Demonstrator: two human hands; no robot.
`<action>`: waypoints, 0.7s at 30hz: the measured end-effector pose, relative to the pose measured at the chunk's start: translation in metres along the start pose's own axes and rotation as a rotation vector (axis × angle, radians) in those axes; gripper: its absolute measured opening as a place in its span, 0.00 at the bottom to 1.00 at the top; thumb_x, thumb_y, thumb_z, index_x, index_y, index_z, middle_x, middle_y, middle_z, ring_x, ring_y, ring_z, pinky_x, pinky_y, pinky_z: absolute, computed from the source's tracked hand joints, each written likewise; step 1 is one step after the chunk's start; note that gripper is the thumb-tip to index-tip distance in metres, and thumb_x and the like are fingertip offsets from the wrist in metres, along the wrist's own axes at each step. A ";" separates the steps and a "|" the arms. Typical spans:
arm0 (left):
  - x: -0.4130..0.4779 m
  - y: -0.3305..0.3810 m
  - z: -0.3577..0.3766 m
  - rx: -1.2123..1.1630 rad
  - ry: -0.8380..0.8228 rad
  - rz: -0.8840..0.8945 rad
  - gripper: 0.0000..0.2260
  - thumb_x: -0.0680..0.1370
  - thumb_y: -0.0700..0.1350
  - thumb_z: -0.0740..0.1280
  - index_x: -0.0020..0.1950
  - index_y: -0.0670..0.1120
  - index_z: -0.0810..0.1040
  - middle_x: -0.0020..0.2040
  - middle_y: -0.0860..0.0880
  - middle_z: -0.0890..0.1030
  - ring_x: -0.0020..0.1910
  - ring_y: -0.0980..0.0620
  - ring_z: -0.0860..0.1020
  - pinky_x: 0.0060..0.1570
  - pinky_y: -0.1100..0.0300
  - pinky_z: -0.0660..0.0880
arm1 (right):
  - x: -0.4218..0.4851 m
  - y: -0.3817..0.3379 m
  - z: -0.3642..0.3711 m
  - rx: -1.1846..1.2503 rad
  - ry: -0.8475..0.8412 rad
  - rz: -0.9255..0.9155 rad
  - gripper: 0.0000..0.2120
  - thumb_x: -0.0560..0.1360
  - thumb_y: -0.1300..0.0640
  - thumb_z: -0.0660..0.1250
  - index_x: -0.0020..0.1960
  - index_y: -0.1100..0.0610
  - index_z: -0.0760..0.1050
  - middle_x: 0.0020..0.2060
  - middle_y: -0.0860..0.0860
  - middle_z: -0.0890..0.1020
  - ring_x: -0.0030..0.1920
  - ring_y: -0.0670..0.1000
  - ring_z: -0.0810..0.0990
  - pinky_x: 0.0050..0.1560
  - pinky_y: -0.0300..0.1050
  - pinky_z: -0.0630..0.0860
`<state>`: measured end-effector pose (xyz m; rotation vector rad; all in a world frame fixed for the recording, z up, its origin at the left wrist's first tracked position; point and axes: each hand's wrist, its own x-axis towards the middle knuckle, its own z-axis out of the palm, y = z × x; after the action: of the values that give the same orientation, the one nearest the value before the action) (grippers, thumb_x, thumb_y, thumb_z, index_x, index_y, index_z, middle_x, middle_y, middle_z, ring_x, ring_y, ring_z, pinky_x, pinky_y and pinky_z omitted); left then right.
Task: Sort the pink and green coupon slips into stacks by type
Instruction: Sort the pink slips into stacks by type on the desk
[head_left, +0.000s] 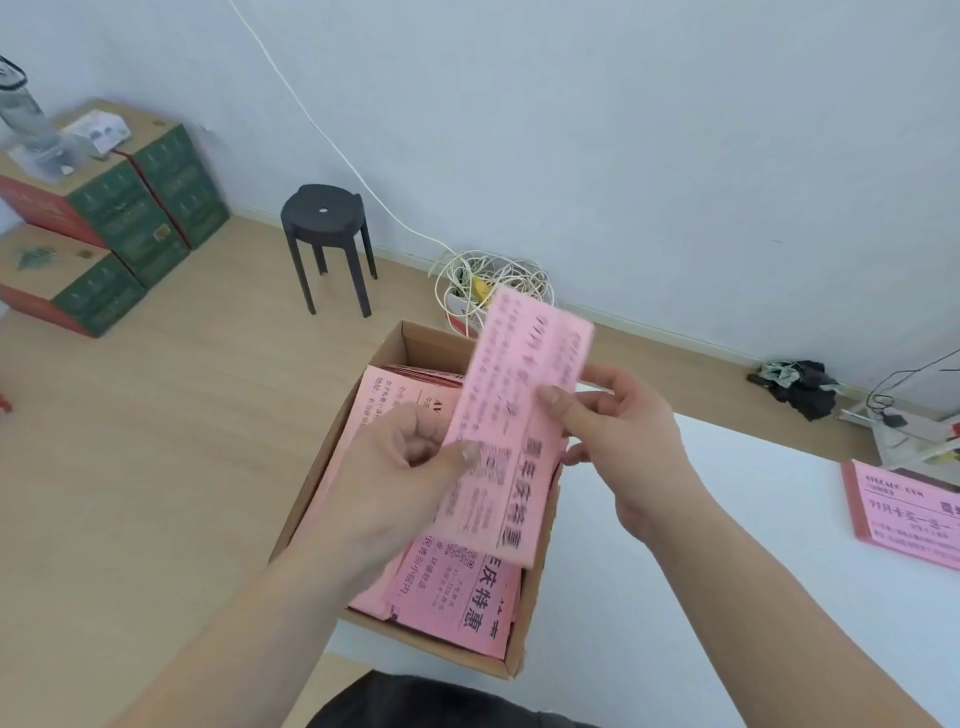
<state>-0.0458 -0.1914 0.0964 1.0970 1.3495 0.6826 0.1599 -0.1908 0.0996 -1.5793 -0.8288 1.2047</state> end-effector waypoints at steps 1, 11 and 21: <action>-0.003 -0.006 0.001 0.069 -0.021 -0.015 0.06 0.79 0.46 0.73 0.49 0.45 0.78 0.43 0.48 0.87 0.43 0.51 0.87 0.46 0.47 0.84 | 0.000 0.002 -0.002 -0.010 0.017 0.009 0.14 0.76 0.60 0.76 0.59 0.53 0.78 0.43 0.53 0.88 0.41 0.50 0.86 0.36 0.43 0.77; -0.014 -0.041 0.001 0.502 0.062 0.092 0.13 0.78 0.51 0.72 0.60 0.62 0.74 0.57 0.66 0.77 0.53 0.62 0.79 0.55 0.59 0.80 | 0.002 0.037 -0.003 -0.469 0.086 -0.080 0.12 0.78 0.63 0.69 0.50 0.46 0.80 0.40 0.51 0.84 0.37 0.45 0.81 0.42 0.40 0.82; -0.009 -0.041 -0.005 0.266 -0.042 0.101 0.17 0.77 0.45 0.75 0.53 0.66 0.74 0.48 0.69 0.80 0.47 0.67 0.78 0.43 0.68 0.76 | -0.018 0.067 0.001 -0.772 0.183 -0.260 0.09 0.76 0.60 0.71 0.48 0.46 0.76 0.54 0.40 0.74 0.56 0.45 0.76 0.52 0.43 0.76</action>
<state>-0.0599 -0.2135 0.0640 1.3917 1.3829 0.5601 0.1516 -0.2277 0.0415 -2.0582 -1.4292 0.5508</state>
